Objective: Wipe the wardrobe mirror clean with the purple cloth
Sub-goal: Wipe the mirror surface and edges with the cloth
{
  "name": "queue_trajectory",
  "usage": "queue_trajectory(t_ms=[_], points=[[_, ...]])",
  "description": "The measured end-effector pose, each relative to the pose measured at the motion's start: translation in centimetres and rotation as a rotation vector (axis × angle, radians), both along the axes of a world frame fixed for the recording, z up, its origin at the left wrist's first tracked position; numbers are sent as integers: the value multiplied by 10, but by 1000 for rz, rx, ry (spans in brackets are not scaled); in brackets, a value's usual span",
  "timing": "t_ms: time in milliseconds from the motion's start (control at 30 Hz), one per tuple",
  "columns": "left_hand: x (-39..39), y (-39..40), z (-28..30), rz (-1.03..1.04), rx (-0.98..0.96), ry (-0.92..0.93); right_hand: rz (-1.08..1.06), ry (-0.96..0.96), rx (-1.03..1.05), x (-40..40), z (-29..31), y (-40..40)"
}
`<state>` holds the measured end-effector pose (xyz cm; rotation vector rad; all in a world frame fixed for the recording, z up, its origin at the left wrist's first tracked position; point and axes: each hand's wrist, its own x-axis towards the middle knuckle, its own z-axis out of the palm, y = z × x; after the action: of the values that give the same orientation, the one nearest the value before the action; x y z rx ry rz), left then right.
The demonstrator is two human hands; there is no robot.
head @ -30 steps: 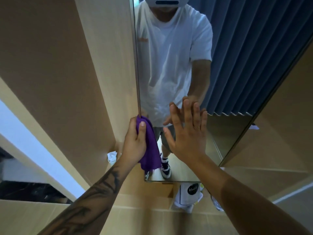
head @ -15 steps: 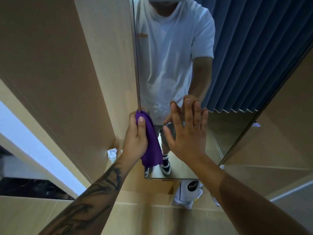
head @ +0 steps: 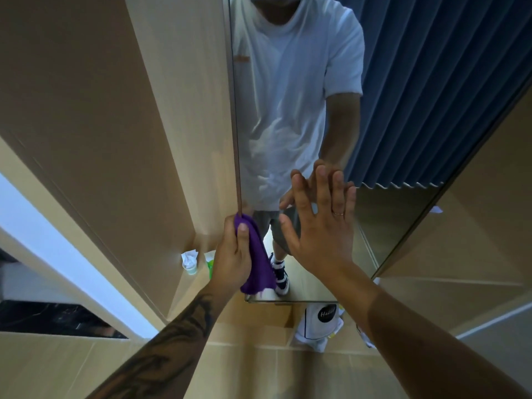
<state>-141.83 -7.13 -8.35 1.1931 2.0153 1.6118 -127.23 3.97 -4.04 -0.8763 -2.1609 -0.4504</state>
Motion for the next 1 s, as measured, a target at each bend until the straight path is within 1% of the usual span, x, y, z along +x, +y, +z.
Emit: queue_trajectory(t_ms=[167, 267, 300, 367, 433, 500, 533, 600, 733, 800, 867, 933, 1000], points=[[-4, 14, 83, 61, 255, 102, 5, -10, -9, 2, 0, -1], [-7, 18, 110, 48, 334, 118, -3, 20, -32, -1, -2, -4], [-6, 19, 106, 39, 328, 110, -11, 25, -34, -3, -3, -4], [-5, 16, 77, 21, 274, 82, -23, 27, -33, -5, -5, -4], [-3, 9, 33, 2, 172, 51, -27, 28, -43, -7, -9, -4], [0, 2, 6, -15, 78, 31, -32, 14, -52, -7, -16, -6], [-1, 1, 5, -10, 61, 36, -30, -5, -50, -5, -21, -6], [-3, 3, 23, 22, 79, 57, -21, -51, -40, 1, -32, -5], [-10, 12, 89, 44, 240, 108, -19, -109, -71, 10, -48, -7], [-10, 17, 100, 42, 291, 109, -16, -118, -107, 10, -51, -12], [-5, 19, 84, 62, 286, 77, -12, -102, -139, 9, -53, -17], [2, 16, 45, 85, 222, 35, -15, -91, -163, 8, -54, -20], [5, 10, 3, 65, 120, 3, -22, -93, -178, 8, -53, -21]])
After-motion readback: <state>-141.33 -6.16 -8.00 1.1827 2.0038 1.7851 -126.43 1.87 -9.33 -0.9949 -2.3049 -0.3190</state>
